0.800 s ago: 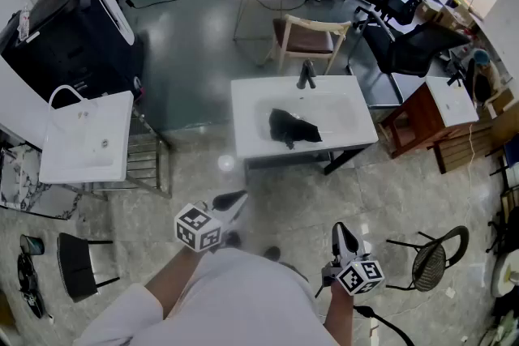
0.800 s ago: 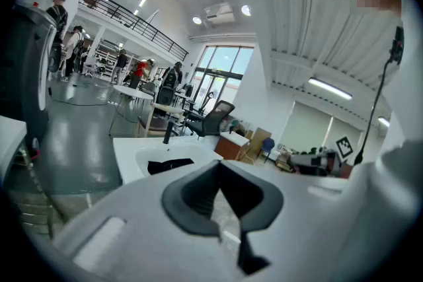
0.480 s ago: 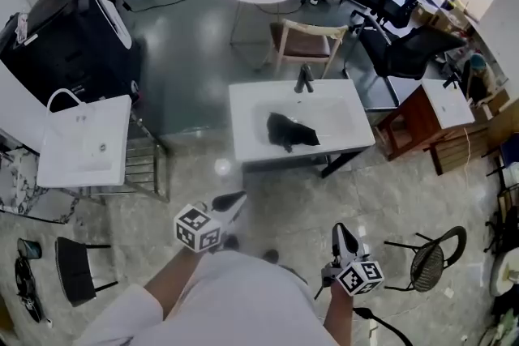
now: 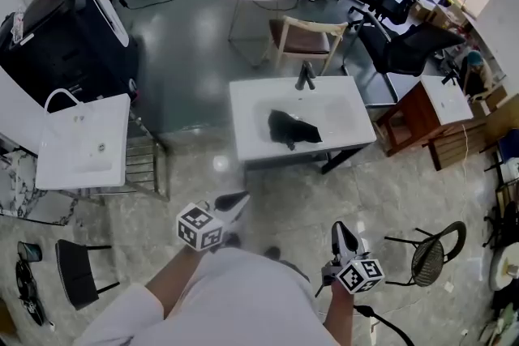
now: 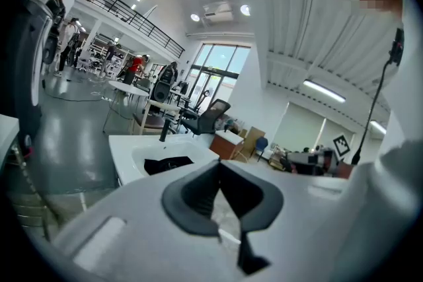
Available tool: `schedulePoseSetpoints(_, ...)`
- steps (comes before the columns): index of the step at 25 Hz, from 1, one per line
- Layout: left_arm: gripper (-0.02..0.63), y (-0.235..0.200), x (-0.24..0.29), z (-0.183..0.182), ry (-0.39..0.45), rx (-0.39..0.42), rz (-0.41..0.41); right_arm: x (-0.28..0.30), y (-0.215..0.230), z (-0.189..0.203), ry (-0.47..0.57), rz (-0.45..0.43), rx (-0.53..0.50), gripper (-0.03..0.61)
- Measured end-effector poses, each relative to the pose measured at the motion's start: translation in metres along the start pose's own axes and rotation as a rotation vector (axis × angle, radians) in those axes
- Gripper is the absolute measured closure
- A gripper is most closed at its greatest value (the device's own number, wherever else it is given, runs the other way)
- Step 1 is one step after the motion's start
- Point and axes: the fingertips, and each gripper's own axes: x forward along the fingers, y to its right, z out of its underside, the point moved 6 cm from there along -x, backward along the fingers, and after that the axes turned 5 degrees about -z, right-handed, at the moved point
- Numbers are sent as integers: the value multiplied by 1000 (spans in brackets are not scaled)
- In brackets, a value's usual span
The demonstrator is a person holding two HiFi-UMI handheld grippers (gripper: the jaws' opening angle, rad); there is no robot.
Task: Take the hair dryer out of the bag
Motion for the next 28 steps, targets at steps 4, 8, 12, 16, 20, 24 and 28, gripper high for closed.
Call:
schedulePoseSetpoints(4,615,-10,-7,2,-14,-4,24,7,-11,7,8,16,18,572)
schedulePoseSetpoints(8,615,-21,-19,3,-15,-7,50,10,-27,14,12,48,32,572)
schedulePoseSetpoints(12,615,-33,-27,8,-15,-11,69,14,-37,26,21,72,50,572)
schedulePoseSetpoints(16,615,-46,-32,11,-18,-16,76,24,-45,33,16,73,62,572)
schedulePoseSetpoints(20,615,-56,-34,15,-22,-37,70,33,-50,33,2,67,58,572)
schedulePoseSetpoints(24,615,-66,-26,13,-26,-41,54,47,-41,26,-1,53,54,572)
schedulePoseSetpoints(28,614,-77,-7,9,-36,-72,56,67,-21,18,-5,39,63,572)
